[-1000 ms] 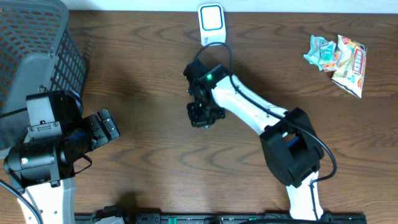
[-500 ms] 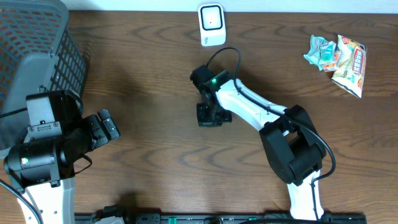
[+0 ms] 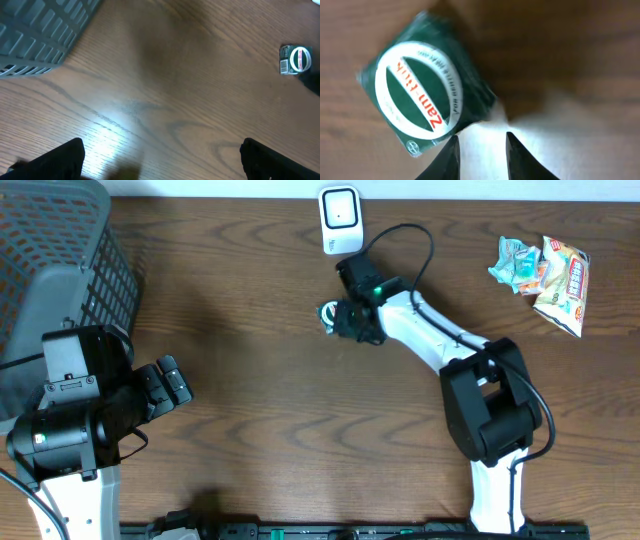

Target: Scan the item barcode

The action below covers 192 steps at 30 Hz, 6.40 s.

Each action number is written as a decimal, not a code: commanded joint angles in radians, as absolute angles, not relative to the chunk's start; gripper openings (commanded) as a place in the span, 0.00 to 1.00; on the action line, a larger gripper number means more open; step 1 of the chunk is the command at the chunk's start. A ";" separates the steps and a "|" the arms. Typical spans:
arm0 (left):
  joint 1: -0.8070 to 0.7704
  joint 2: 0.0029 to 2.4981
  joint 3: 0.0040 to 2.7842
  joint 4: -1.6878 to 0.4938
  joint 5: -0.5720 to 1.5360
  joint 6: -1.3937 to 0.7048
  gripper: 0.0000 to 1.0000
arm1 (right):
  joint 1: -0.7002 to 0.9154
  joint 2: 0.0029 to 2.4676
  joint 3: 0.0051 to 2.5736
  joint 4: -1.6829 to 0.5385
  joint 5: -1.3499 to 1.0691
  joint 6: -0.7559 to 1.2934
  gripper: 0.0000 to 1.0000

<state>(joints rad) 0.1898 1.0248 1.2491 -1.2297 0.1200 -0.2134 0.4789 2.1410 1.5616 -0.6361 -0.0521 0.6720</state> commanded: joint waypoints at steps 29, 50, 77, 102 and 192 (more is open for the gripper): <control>0.195 1.025 1.247 -1.230 0.104 -0.223 0.97 | 0.535 2.148 1.563 -0.410 0.199 0.856 0.99; 0.195 1.025 1.247 -1.230 0.104 -0.223 0.98 | 0.545 2.149 1.541 -0.614 0.197 0.902 0.81; 0.195 1.025 1.247 -1.230 0.104 -0.223 0.98 | 0.501 2.138 1.542 -0.951 0.215 0.901 0.57; 0.195 1.025 1.247 -1.230 0.104 -0.223 0.98 | 0.572 2.064 1.542 -0.347 0.144 0.801 0.95; 0.195 1.025 1.247 -1.230 0.104 -0.223 0.98 | 0.510 2.014 1.542 -0.984 0.124 1.111 0.96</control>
<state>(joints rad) 0.1898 1.0248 1.2491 -1.2297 0.1200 -0.2134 0.5220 1.9865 1.5452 -0.9829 0.0860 1.0573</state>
